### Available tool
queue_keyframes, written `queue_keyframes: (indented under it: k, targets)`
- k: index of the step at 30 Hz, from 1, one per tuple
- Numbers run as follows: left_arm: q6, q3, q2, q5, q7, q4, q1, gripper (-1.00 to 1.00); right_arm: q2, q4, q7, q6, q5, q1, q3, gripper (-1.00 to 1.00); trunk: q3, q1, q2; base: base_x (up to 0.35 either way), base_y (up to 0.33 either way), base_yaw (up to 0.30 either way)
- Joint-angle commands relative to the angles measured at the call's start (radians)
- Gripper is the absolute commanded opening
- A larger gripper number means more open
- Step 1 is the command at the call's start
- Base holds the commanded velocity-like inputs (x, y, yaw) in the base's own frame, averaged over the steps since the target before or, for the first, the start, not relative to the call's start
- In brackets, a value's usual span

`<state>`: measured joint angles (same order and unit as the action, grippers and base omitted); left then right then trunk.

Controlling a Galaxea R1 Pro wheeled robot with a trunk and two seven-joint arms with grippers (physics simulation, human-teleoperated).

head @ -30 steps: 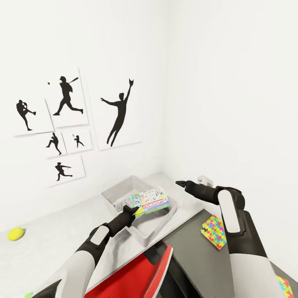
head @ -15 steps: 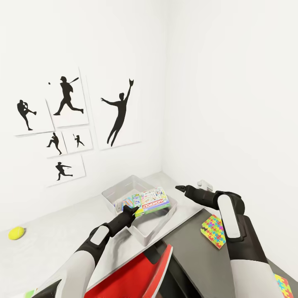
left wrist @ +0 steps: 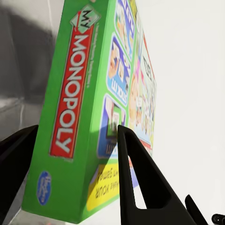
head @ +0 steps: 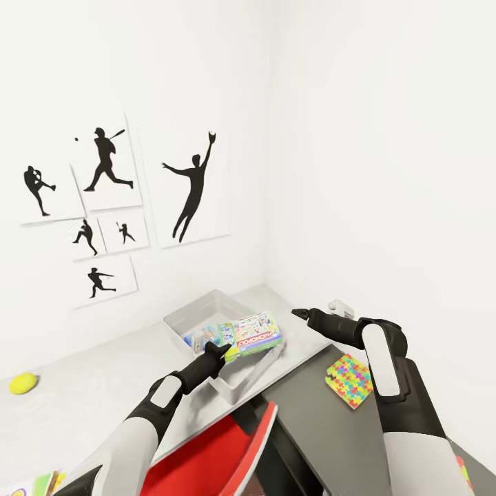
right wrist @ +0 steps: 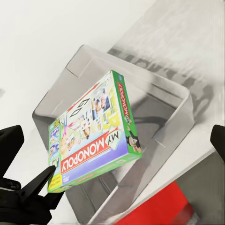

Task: Put all the toys in the child's room - the three board games (two on the bed and one on the table), the two jigsaw puzzles on the table, and the tennis ball on the table - inside the toy box on the table in the child's room.

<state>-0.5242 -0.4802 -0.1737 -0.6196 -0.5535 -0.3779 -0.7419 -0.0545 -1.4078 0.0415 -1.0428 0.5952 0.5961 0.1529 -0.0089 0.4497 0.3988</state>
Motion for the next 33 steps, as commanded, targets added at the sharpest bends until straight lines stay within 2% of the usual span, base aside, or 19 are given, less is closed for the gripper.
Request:
queue_keyframes:
  k: [1, 15, 33]
  targets:
    - [-0.008, -0.006, -0.001, -0.005, 0.0, 0.0, -0.001, -1.0, -0.001, 0.0, 0.004, -0.004, 0.006, 0.001, 0.002, 1.0, -0.001, 0.0, 0.001, -0.1, -0.202, 0.0]
    - [-0.007, -0.006, -0.001, -0.005, 0.0, -0.001, -0.001, -1.0, -0.002, 0.0, 0.005, -0.004, 0.008, 0.001, 0.001, 1.0, -0.001, 0.0, 0.001, -0.023, -0.117, 0.0]
    - [-0.007, -0.009, -0.001, -0.006, -0.009, 0.0, -0.001, -1.0, -0.002, 0.0, 0.005, -0.004, 0.007, 0.001, 0.001, 1.0, -0.001, 0.0, 0.001, -0.004, -0.007, 0.0]
